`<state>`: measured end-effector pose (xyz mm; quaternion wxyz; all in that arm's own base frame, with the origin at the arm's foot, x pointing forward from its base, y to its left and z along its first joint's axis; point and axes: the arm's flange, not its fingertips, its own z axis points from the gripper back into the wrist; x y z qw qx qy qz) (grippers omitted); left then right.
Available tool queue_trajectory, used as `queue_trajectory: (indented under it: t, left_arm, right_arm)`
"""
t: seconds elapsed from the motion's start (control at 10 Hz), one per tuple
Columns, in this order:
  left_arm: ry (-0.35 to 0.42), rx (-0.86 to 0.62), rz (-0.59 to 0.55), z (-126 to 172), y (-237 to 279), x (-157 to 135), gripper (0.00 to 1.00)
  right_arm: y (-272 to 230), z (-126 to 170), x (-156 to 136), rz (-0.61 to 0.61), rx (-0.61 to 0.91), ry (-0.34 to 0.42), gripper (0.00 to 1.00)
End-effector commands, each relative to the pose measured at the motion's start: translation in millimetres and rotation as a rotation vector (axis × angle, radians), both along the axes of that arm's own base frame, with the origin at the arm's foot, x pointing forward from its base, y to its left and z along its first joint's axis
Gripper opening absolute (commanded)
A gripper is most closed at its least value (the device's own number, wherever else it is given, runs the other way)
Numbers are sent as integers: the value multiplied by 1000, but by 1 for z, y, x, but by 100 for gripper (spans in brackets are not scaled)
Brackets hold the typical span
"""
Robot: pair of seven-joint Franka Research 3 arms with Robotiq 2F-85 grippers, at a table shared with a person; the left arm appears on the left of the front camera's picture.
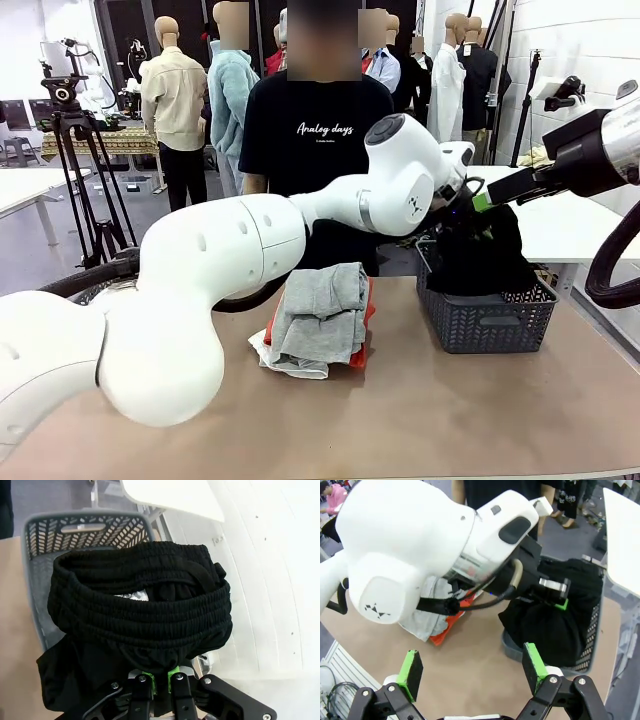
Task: Sort the tops and bottoms.
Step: Sort the clothes according to human instructions.
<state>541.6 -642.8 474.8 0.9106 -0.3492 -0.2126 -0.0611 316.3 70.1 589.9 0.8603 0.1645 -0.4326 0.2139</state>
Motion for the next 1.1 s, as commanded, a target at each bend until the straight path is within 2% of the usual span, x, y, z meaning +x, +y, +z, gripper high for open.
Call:
queue_trajectory:
  t: [0.0,0.3,0.6,0.7,1.0]
  left_arm:
    - [20,0,-18,19,-78,69,0]
    - [60,40,-14,5,-83,71,0]
    - [27,44,10,9,-82,73,54]
    - [10,39,19,12,-81,74,64]
    - [4,65,-8,21,-76,72,64]
  right_arm:
    - [0,-2,1,8,22,6,100]
    - [0,-2,1,8,22,6,100]
    - [0,-2,1,8,22,6,100]
    - [0,-2,1,8,22,6,100]
    - [0,-2,1,8,22,6,100]
